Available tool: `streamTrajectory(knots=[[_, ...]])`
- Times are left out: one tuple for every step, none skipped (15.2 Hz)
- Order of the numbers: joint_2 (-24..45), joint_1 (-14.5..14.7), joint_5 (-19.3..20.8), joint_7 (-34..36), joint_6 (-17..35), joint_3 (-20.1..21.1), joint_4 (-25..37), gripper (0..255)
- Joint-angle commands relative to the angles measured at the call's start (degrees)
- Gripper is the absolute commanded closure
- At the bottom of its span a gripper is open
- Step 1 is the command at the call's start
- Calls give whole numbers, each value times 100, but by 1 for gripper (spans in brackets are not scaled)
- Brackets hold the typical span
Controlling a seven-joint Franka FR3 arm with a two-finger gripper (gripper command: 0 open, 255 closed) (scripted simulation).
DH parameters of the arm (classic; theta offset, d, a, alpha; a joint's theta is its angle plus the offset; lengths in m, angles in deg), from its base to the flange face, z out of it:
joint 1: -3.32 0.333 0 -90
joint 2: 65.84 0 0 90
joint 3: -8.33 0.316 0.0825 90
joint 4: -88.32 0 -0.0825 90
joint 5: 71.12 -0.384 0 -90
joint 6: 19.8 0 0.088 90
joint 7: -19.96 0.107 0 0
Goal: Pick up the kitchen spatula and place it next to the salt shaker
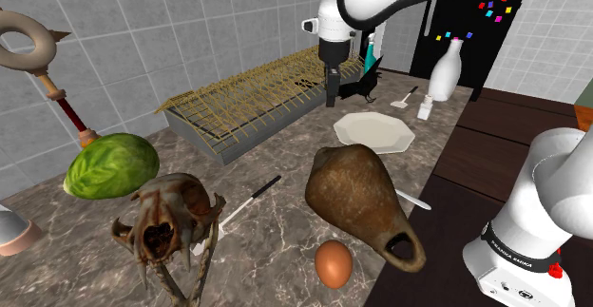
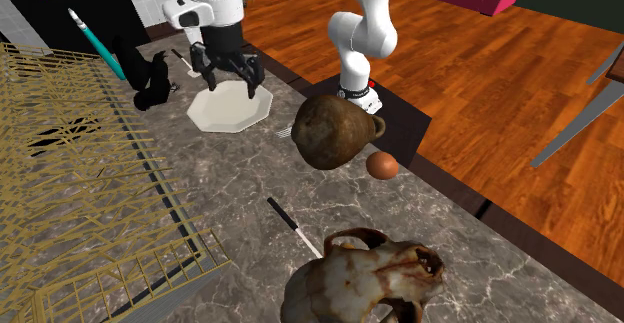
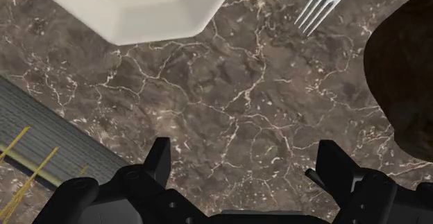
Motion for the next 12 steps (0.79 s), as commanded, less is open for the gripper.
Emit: streamTrajectory(knots=[[341,119,-14,-178,68,95,229,0],[502,171,-17,-269,97,140,339,0],[661,223,-17,-359,122,186,450,0],[818,274,-14,-447,145,234,561,0],[973,325,-10,-534,166,283,672,0],[1126,375,-2,-619,184,332,784,0],[1277,426,8,-702,199,383,896,0],[1426,477,21,-784,213,434,1007,0],[1573,528,36,-864,224,486,1118,0],[1718,579,54,-943,233,539,1229,0],[1861,631,74,-1021,241,592,1338,0],[2001,684,97,-1097,247,645,1448,0]])
